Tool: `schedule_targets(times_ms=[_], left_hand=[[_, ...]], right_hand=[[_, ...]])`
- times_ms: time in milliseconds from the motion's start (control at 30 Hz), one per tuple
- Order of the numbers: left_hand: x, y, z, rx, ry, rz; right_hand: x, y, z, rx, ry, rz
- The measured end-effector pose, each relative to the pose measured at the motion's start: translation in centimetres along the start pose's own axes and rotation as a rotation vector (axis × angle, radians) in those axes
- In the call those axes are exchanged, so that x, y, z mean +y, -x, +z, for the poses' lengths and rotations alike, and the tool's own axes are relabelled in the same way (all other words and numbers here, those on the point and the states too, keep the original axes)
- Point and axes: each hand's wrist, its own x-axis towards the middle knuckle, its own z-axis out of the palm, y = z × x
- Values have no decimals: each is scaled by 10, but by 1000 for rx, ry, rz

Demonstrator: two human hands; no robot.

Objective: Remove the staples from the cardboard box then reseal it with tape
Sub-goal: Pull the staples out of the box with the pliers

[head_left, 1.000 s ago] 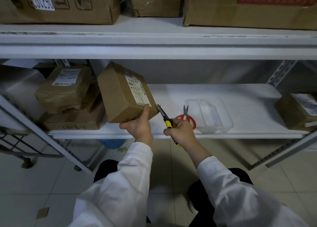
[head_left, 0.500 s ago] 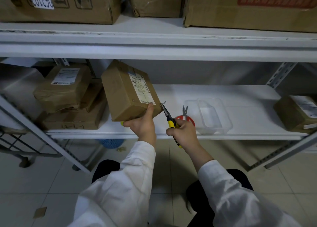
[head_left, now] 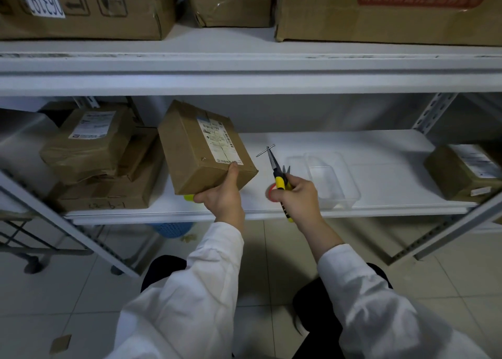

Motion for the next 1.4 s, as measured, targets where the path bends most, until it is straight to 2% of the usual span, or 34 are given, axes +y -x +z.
schedule_targets(times_ms=[267, 533, 867, 1200, 1300, 1400], left_hand=[[-21, 9, -11, -95, -107, -38], [-47, 26, -10, -159, -125, -65], [-52, 32, -9, -204, -164, -64], [-44, 28, -9, -210, -184, -56], [-43, 26, -9, -200, -186, -53], [-41, 23, -9, -181, -175, -44]], right_hand=[[17, -17, -24, 178, -4, 141], [40, -26, -49, 284, 16, 251], [57, -35, -63, 256, 155, 341], [51, -39, -57, 260, 126, 285], [41, -38, -50, 243, 102, 191], [27, -33, -38, 135, 49, 83]])
